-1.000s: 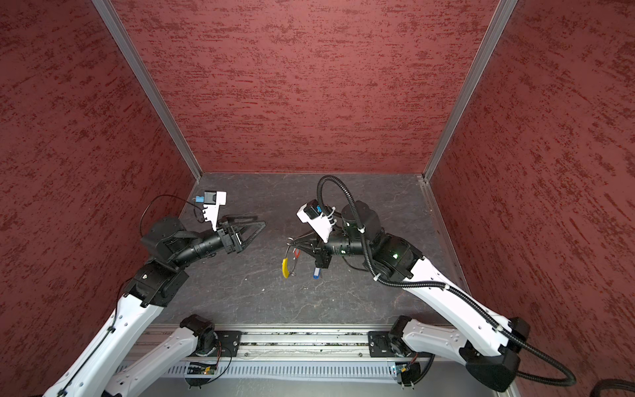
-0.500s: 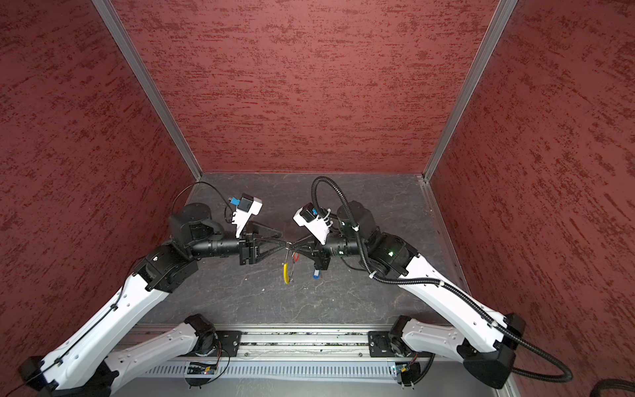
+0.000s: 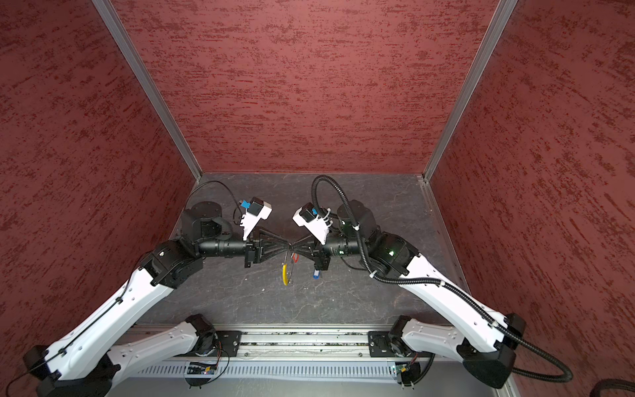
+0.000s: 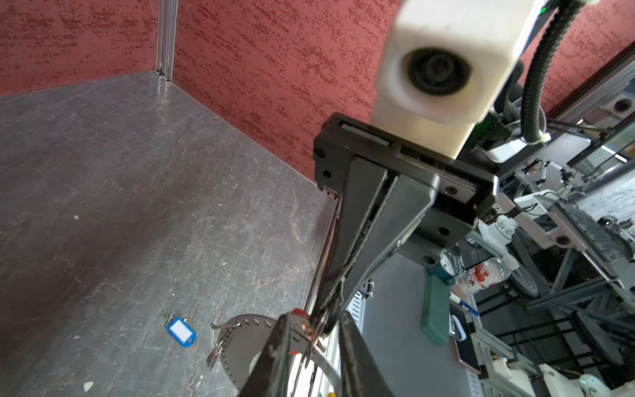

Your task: Remove the keys from the keyring

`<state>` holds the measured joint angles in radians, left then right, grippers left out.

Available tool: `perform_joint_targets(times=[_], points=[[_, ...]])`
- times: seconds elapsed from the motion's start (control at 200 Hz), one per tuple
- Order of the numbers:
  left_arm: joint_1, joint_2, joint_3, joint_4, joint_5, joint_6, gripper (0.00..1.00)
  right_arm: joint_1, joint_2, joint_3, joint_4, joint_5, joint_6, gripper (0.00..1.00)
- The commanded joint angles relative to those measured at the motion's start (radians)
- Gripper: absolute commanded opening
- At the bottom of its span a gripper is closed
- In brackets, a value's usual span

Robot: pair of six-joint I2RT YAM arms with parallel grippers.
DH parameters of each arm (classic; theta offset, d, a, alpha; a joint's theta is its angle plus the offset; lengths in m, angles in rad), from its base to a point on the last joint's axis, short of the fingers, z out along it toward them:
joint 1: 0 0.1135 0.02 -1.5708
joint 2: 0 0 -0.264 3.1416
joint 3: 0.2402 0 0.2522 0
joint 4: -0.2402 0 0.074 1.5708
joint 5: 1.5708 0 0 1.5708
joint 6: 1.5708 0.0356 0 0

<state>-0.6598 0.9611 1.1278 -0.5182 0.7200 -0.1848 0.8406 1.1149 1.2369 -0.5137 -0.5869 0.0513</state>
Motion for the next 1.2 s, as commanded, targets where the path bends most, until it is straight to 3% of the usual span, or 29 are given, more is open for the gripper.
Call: perform_joint_targets(times=[0.0,0.255,0.406,0.546,0.596,0.691,0.776,0.987,1.192], points=[[-0.005,-0.009,0.026,-0.007,-0.003,0.021,0.25,-0.002,0.000,0.036,0.014,-0.021,-0.027,0.00],[-0.010,-0.005,0.016,0.019,0.007,0.015,0.13,-0.003,-0.001,0.032,0.023,-0.021,-0.021,0.00],[-0.013,-0.011,0.005,0.052,-0.001,0.004,0.00,-0.002,0.002,0.029,0.033,-0.017,-0.015,0.00],[-0.021,-0.025,-0.023,0.113,-0.024,-0.007,0.00,-0.002,-0.006,0.026,0.061,-0.008,0.004,0.00],[-0.024,-0.035,-0.038,0.146,-0.038,-0.017,0.00,-0.002,-0.018,0.020,0.076,0.011,0.007,0.08],[-0.026,-0.066,-0.072,0.203,-0.086,-0.026,0.00,-0.001,-0.065,-0.011,0.131,0.069,0.018,0.36],[-0.026,-0.106,-0.113,0.279,-0.128,-0.042,0.00,-0.002,-0.125,-0.069,0.221,0.108,0.033,0.46],[-0.032,-0.178,-0.202,0.479,-0.158,-0.082,0.00,-0.001,-0.245,-0.272,0.574,0.090,0.117,0.52],[-0.049,-0.198,-0.246,0.599,-0.103,-0.089,0.00,0.002,-0.223,-0.315,0.698,0.043,0.152,0.52]])
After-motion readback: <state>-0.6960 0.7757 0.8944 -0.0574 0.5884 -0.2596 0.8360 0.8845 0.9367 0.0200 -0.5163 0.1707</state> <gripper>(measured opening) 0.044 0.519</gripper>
